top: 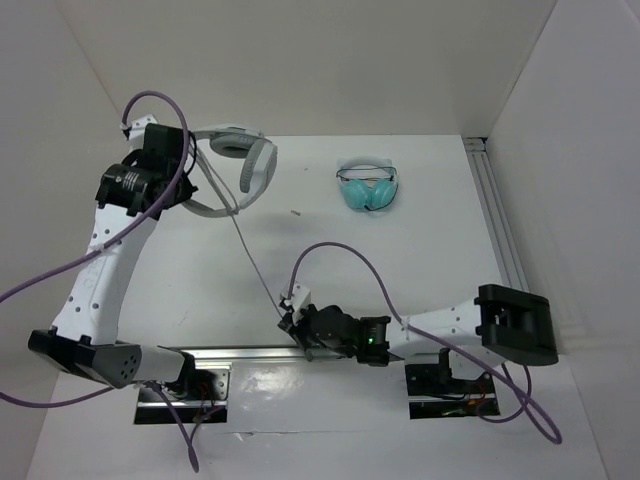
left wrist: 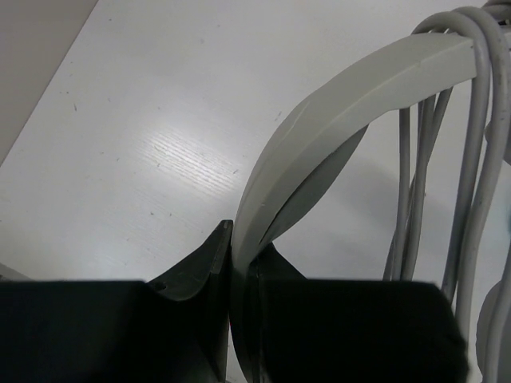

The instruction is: Wrap the headphones

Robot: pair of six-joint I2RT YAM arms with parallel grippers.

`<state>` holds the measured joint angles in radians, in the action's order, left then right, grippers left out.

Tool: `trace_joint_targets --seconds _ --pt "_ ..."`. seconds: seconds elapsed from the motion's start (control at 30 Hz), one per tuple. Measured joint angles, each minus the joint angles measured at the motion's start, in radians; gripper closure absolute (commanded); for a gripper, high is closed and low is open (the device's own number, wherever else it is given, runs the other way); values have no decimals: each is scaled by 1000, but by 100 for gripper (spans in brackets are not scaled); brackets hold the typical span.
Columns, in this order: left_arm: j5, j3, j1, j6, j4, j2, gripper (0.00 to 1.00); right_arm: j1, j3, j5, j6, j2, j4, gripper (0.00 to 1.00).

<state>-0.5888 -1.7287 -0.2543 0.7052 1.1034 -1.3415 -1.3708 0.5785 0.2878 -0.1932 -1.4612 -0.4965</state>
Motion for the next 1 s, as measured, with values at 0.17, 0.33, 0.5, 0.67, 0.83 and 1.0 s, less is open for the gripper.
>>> trace_joint_targets --seconds 0.17,0.33,0.5,0.67,0.83,1.0 --pt "15 115 69 -32 -61 -12 100 -94 38 134 20 139 119 100" --pt "-35 187 58 -54 -89 -27 100 -172 109 261 51 223 256 100" --pt "-144 237 -55 -59 -95 -32 100 -235 212 370 97 283 383 100" --pt "-238 279 -184 -42 -64 -74 100 -241 325 457 149 327 484 100" --pt "-285 332 -343 -21 -14 -116 100 -241 392 601 256 357 528 100" --pt "-274 368 -512 -71 -12 -89 100 -217 404 693 402 381 518 100"
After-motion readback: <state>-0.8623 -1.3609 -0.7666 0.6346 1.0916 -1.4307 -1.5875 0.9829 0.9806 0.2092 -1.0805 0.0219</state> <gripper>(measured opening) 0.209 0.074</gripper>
